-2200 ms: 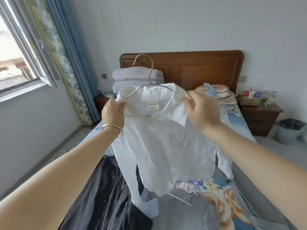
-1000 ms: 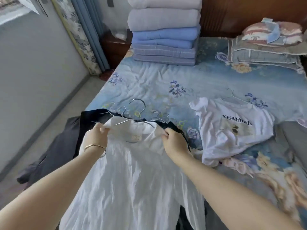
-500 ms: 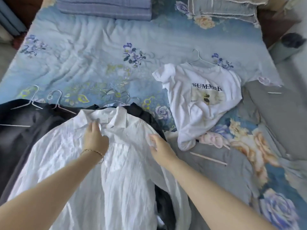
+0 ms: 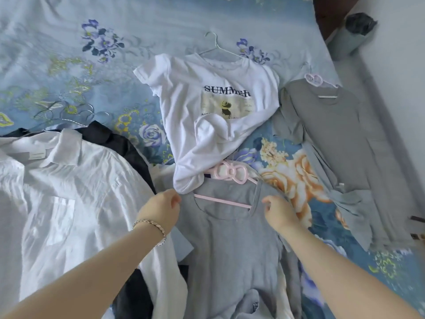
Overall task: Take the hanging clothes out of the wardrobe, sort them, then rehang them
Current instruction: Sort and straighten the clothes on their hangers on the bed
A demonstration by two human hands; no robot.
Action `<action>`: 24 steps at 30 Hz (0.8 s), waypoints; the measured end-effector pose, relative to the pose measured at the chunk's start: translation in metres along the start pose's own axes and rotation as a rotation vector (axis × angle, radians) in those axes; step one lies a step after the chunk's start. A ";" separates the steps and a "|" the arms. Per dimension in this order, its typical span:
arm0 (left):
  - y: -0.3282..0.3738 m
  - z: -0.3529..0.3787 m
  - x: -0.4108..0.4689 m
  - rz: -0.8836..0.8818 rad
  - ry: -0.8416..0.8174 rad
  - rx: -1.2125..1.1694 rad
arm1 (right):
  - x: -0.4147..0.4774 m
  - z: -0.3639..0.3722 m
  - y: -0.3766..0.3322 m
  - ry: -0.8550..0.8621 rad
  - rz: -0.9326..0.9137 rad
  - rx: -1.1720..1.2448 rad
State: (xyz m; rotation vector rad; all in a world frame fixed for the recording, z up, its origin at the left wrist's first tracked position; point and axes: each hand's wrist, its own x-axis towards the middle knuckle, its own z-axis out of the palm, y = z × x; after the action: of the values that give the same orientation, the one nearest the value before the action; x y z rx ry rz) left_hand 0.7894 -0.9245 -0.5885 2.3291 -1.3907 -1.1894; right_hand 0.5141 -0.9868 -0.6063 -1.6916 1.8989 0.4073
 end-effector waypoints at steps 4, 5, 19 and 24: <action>0.006 0.031 0.007 -0.101 0.064 -0.050 | 0.058 0.010 -0.012 -0.014 -0.106 -0.139; 0.006 0.037 0.009 -0.111 0.083 -0.056 | 0.071 0.016 -0.015 -0.023 -0.122 -0.140; 0.028 0.074 0.016 -0.162 0.290 -0.176 | 0.107 0.025 0.016 0.046 -0.360 0.279; 0.042 0.067 0.030 0.083 0.174 0.123 | 0.042 0.026 0.064 0.361 -0.609 0.259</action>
State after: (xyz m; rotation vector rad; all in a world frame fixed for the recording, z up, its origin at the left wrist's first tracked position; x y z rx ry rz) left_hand 0.7218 -0.9557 -0.6276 2.3637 -1.5207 -0.8792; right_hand 0.4548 -0.9960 -0.6600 -2.1362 1.4605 -0.3863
